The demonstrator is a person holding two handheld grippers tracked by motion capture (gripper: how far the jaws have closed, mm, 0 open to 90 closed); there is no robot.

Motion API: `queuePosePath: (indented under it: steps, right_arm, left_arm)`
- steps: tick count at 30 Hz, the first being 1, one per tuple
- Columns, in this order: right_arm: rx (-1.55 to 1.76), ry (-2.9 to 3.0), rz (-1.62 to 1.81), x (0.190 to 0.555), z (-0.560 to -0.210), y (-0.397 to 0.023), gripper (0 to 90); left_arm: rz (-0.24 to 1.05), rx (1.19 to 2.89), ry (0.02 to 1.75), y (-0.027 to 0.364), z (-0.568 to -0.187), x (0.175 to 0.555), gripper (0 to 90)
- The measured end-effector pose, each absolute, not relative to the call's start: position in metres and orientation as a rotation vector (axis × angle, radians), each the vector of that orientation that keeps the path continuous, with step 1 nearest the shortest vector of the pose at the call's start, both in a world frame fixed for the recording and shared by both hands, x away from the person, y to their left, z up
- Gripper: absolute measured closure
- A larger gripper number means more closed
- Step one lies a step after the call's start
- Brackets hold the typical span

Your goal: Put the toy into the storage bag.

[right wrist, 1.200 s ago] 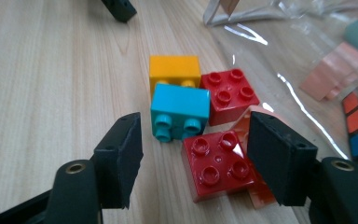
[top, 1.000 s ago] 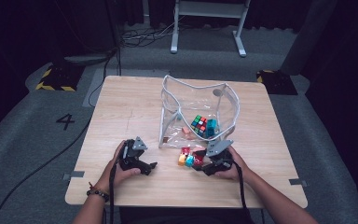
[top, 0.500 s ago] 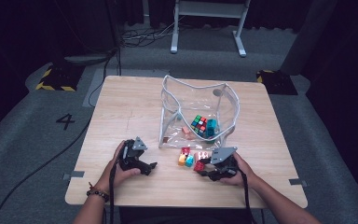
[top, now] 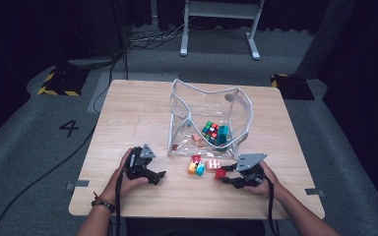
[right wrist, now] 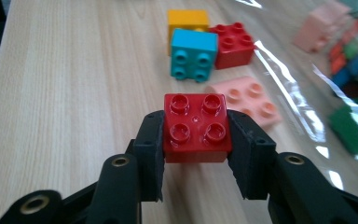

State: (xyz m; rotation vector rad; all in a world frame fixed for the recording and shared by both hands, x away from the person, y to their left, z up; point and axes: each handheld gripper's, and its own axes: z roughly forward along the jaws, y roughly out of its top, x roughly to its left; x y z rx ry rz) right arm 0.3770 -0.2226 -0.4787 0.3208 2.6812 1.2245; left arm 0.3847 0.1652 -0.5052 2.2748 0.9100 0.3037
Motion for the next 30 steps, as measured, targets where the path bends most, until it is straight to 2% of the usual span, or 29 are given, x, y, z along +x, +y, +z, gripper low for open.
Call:
queuePosePath:
  steps: [16,30]
  right_arm:
    - [0.633,2.498,1.212,0.398,-0.462,-0.296,59.5]
    - [0.933,2.240,1.224,0.464,-0.430,-0.342,59.6]
  left_arm:
    - [0.303,2.275,0.910,0.165,-0.505,0.385,0.1]
    - [0.304,2.275,0.910,0.165,-0.505,0.385,0.1]
